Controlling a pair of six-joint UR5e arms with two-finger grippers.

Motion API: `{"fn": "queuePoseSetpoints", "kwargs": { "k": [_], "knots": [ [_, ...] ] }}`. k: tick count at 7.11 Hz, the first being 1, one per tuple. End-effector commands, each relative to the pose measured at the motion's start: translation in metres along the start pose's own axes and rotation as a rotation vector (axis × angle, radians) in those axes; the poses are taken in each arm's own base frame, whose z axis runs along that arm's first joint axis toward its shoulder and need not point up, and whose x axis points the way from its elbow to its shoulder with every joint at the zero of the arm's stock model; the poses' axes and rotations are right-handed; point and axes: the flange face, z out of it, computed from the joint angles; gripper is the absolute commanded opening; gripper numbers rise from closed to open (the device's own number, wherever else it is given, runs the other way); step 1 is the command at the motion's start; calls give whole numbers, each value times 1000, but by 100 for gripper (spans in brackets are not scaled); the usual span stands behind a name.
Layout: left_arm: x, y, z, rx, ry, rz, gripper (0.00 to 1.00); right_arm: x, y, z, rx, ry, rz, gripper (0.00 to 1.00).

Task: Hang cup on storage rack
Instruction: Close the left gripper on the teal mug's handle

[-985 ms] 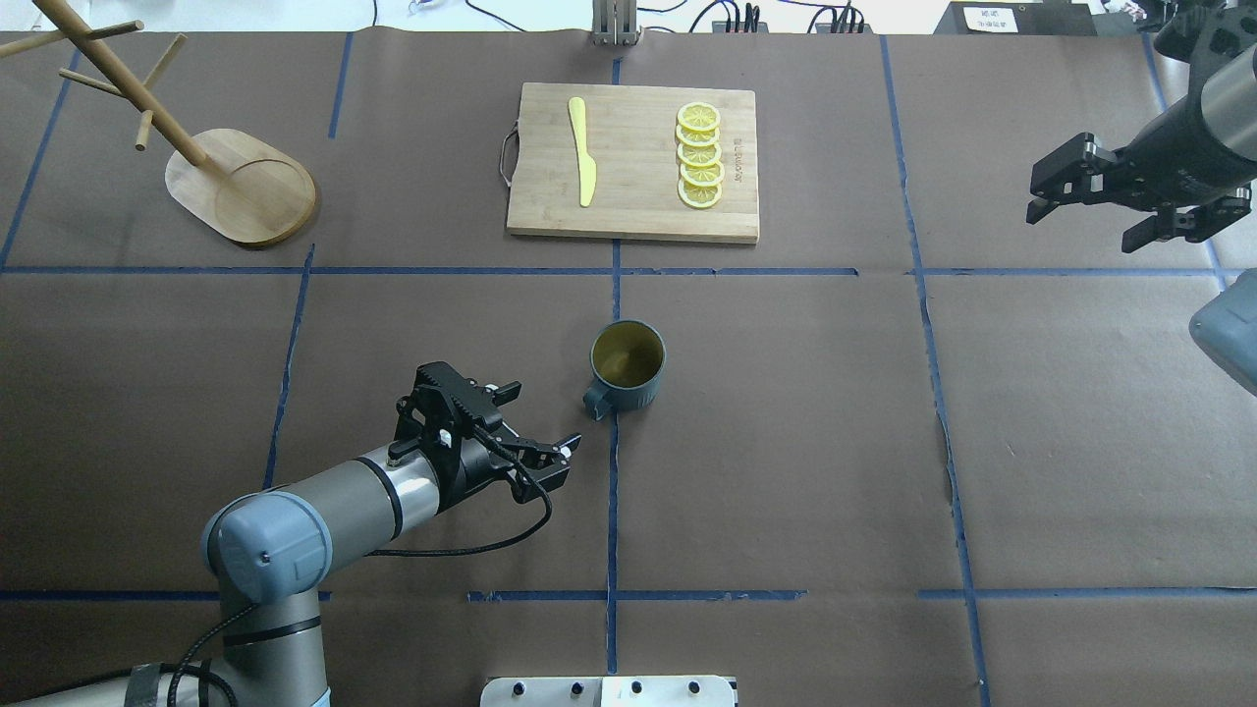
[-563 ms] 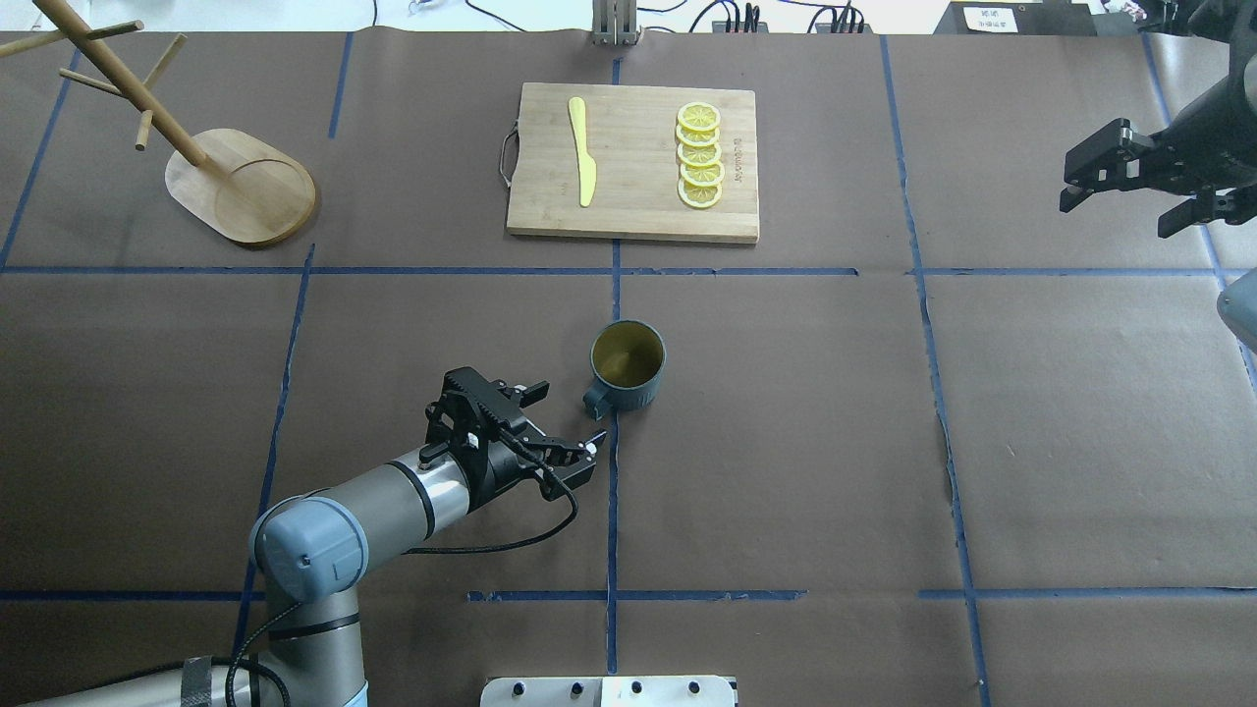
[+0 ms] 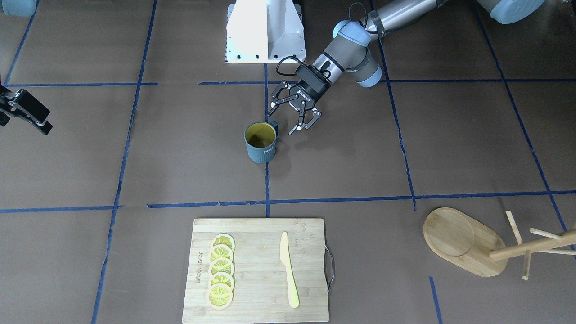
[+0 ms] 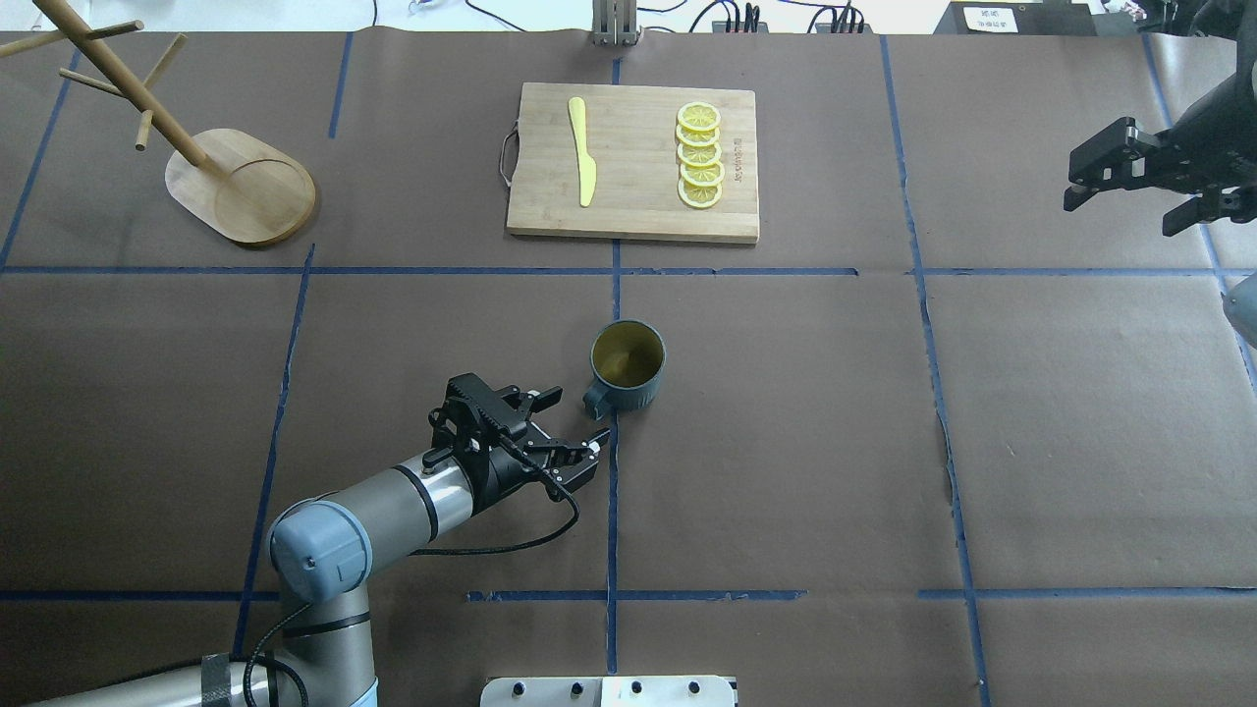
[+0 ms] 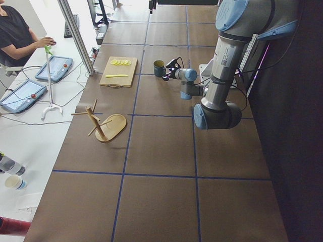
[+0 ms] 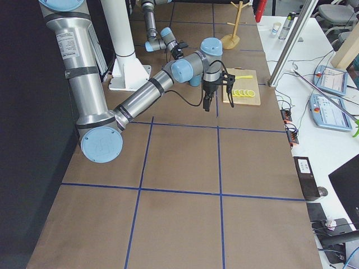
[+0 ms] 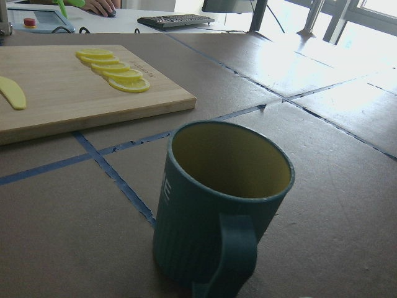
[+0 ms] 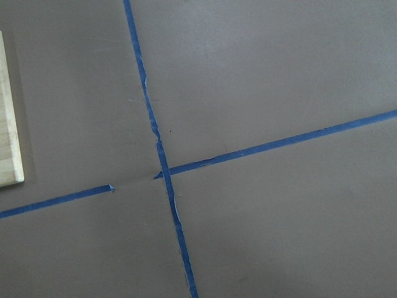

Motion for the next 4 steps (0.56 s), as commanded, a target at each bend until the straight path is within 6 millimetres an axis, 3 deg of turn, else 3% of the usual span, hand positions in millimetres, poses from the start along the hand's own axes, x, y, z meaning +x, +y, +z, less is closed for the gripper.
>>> {"fn": "queuePoseSetpoints", "kwargs": {
  "k": [1, 4],
  "knots": [
    [3, -3, 3, 2, 0, 2, 74, 1, 1, 0, 1, 1, 1, 99],
    [6, -9, 11, 17, -33, 7, 71, 4, 0, 1, 9, 11, 1, 99]
  ]
}}
